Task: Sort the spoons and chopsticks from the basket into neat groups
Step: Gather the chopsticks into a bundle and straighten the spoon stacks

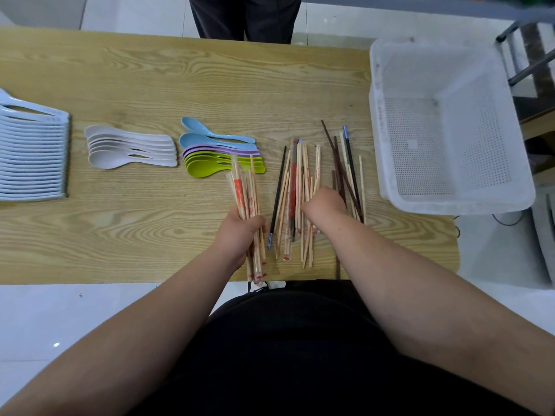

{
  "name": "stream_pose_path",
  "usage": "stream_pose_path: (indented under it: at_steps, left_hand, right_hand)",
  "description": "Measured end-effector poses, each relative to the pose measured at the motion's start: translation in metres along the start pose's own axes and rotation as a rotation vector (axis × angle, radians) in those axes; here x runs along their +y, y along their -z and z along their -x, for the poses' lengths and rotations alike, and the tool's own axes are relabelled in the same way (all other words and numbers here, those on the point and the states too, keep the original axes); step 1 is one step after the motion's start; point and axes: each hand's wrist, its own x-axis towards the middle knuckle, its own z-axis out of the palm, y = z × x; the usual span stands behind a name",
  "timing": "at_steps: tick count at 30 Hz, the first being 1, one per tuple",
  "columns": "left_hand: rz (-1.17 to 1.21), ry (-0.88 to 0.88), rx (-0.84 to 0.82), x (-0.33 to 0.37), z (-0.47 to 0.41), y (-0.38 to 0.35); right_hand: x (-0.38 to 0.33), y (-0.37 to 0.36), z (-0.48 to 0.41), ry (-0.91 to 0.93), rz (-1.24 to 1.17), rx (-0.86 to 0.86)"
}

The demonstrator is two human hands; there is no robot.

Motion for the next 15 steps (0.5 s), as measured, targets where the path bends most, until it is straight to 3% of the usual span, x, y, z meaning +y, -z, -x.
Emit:
stream_pose_path:
  at_steps: [10,12,15]
  left_hand:
    - [0.011,0.030,-0.005,-0.002,0.000,0.002]
    - [0.010,0.029,-0.010,0.000,0.002,0.001]
    - [0.047,0.024,-0.052,0.006,0.006,-0.003]
  right_hand:
    - [0.018,0.016,0.000,-0.026,-0.063,-0.064]
    - [0.026,0.021,0.000,-0.024,-0.191,-0.066]
    - [0.030,0.028,0.009,-0.042,-0.572,-0.136]
